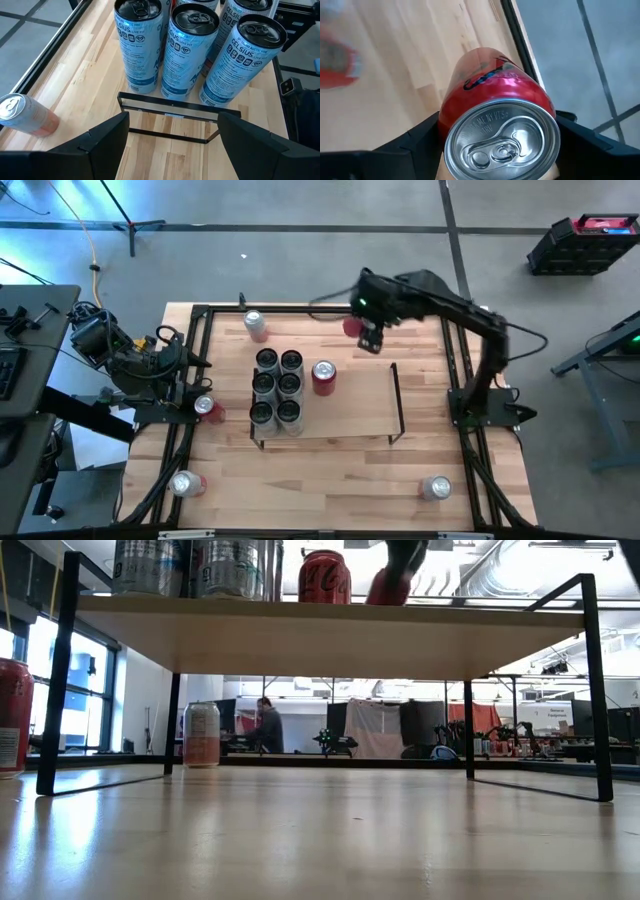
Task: Place canned beverage on shelf
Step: Put the right red soda can aligned with the other red soda can on the shelf
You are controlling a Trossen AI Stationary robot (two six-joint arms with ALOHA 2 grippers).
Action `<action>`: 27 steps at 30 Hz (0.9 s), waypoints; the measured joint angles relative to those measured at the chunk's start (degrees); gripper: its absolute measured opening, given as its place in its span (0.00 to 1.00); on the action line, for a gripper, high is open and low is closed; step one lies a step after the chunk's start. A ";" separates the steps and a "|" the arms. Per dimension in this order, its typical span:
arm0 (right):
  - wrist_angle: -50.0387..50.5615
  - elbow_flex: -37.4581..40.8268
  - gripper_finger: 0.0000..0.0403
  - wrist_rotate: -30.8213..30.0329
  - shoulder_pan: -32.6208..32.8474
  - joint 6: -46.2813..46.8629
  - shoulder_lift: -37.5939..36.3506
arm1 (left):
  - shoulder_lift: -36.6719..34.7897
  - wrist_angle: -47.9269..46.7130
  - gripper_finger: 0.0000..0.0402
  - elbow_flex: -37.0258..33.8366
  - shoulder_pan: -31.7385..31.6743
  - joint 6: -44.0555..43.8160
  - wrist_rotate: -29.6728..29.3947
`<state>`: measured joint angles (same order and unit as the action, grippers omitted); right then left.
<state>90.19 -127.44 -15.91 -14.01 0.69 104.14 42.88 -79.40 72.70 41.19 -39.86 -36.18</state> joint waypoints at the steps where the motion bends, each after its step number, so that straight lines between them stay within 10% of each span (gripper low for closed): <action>1: -0.08 0.96 0.72 -0.26 1.58 1.89 -1.43 | 0.01 0.00 0.73 -0.01 -0.02 0.00 0.00; 11: 0.02 13.11 0.72 0.24 18.98 15.83 -10.37 | -0.01 0.00 0.73 -0.01 -0.02 0.00 0.00; 27: -6.91 13.67 0.72 8.07 32.45 17.88 -4.03 | -0.01 0.00 0.73 -0.01 -0.02 0.00 0.00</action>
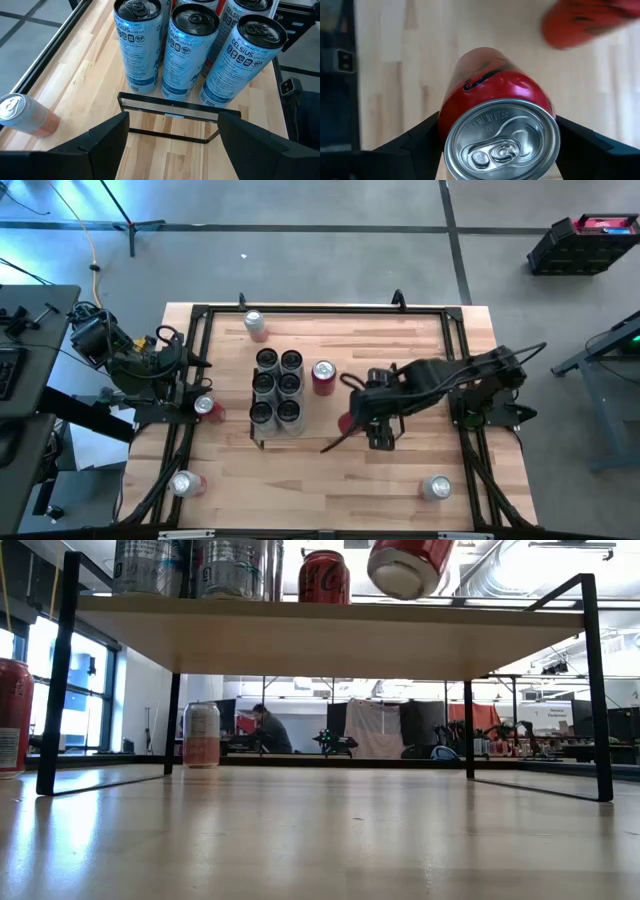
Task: Place canned beverage on shelf
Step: Put the right red soda can aligned with the other red soda can on the shelf
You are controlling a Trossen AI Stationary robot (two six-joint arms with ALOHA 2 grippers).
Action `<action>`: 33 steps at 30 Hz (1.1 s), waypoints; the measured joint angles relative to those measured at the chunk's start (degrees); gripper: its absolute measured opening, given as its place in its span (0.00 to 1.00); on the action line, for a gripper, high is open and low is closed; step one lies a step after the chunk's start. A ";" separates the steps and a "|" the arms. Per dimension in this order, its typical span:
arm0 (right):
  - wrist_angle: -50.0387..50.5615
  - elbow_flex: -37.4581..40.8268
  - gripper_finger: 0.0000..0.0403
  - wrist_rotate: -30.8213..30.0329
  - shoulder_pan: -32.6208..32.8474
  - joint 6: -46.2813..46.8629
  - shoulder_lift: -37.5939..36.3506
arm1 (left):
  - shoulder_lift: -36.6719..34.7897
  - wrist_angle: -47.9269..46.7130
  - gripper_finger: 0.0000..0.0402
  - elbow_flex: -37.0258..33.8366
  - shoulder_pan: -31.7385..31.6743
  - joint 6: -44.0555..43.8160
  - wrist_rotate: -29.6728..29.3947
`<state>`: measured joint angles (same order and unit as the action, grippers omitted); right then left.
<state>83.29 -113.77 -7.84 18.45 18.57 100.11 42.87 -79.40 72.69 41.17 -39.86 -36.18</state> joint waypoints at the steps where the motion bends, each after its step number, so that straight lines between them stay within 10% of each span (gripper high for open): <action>1: 0.41 -0.18 0.72 0.83 0.11 -0.46 0.75 | 0.00 0.00 0.73 0.00 0.01 0.00 0.00; 33: 3.69 -3.50 0.74 -1.11 -5.72 -8.57 5.47 | 0.02 0.00 0.73 0.00 0.02 0.00 0.00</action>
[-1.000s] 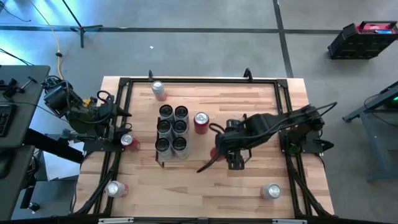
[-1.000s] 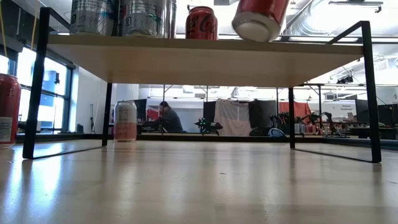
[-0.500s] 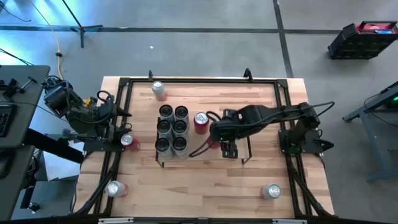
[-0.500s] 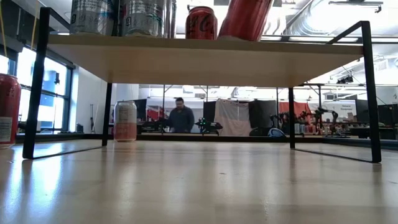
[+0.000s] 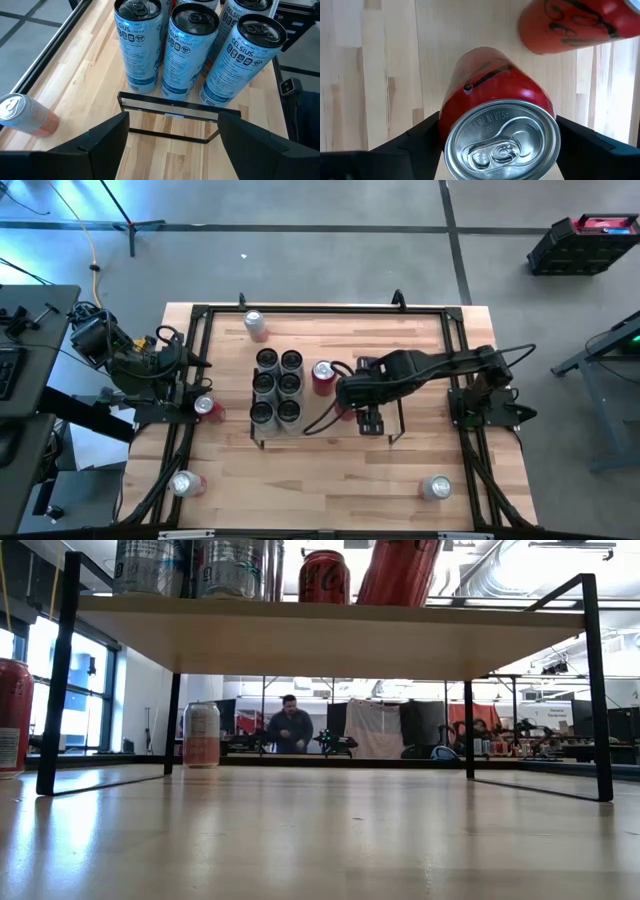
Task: Place canned beverage on shelf
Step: Put the right red soda can aligned with the other red soda can on the shelf
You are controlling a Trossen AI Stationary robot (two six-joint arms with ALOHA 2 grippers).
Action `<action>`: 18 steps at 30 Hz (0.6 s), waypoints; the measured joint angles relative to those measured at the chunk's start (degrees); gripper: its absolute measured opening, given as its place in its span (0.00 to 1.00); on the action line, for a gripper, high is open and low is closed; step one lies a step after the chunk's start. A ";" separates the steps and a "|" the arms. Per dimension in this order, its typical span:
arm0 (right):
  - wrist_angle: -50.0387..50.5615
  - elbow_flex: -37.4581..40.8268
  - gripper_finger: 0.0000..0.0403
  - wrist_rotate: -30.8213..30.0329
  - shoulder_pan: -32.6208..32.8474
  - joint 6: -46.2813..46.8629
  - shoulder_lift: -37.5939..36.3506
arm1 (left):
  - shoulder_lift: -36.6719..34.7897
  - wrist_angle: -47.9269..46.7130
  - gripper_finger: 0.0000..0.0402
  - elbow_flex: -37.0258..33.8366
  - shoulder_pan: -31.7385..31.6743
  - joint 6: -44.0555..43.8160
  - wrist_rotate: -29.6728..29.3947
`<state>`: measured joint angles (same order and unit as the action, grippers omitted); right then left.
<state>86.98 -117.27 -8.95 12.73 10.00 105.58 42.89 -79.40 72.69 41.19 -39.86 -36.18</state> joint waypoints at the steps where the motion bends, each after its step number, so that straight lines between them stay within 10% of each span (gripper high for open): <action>1: 0.85 0.00 0.74 0.05 0.00 0.02 -0.21 | -0.01 0.00 0.73 0.00 -0.02 0.00 0.00; 18: 2.98 0.02 0.75 2.67 -3.76 -7.40 -2.64 | -0.02 0.00 0.73 0.00 0.00 0.00 0.00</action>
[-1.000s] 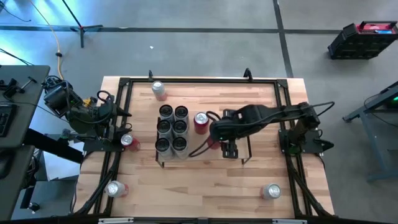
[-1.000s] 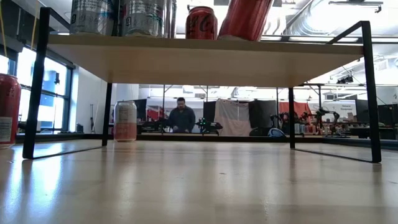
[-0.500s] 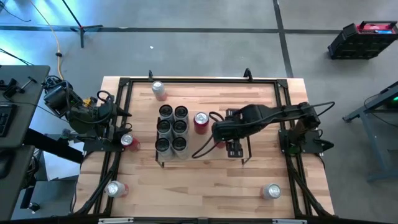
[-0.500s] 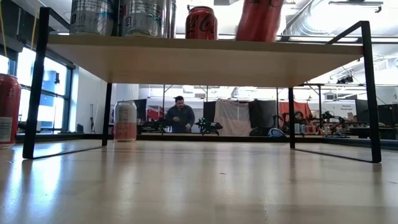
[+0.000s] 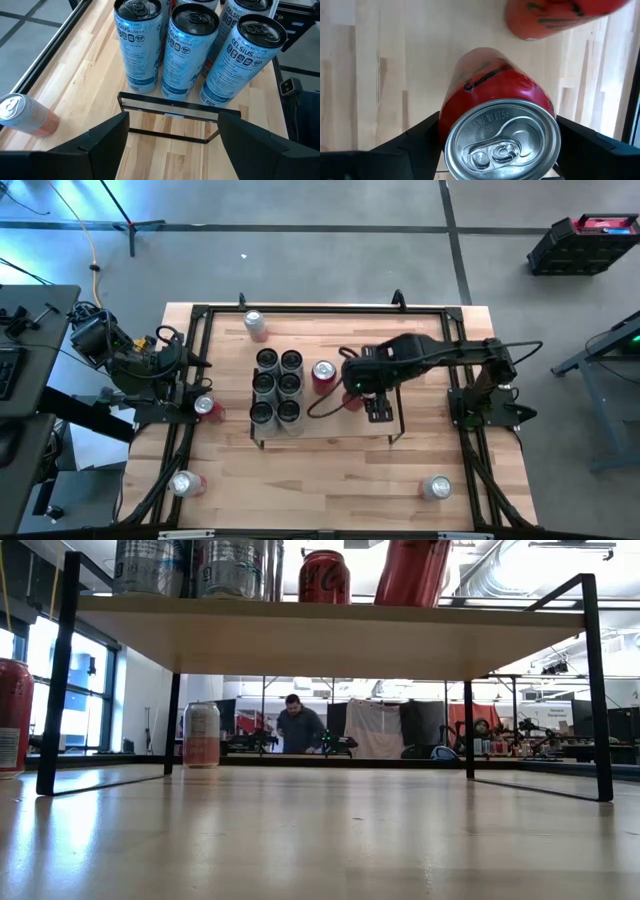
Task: Place canned beverage on shelf
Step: Put the right red soda can aligned with the other red soda can on the shelf
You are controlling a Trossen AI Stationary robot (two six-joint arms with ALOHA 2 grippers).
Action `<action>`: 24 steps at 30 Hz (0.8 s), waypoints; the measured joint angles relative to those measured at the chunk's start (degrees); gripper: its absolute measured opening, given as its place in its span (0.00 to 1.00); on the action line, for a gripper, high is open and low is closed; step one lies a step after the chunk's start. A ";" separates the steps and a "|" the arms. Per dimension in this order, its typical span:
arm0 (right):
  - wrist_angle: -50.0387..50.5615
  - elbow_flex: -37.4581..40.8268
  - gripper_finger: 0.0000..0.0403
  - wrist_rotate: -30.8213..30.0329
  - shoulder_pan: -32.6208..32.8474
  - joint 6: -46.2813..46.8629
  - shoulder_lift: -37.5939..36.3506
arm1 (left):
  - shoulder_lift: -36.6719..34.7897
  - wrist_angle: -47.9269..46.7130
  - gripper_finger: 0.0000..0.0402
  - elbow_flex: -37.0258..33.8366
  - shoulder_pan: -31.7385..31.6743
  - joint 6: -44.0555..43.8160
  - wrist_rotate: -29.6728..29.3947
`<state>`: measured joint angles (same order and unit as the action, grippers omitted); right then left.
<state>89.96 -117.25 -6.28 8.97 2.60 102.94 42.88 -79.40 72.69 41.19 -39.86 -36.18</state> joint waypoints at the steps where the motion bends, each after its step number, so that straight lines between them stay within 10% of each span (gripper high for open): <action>1: 0.06 0.00 0.75 0.49 -0.47 -0.05 -0.51 | -0.01 0.00 0.73 0.00 0.00 -0.01 0.00; 24: -0.09 11.75 0.75 0.45 3.92 9.27 -12.09 | -0.01 0.00 0.73 0.00 -0.01 -0.01 0.00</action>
<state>89.87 -105.50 -5.84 12.89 11.87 90.86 42.87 -79.40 72.69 41.18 -39.86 -36.18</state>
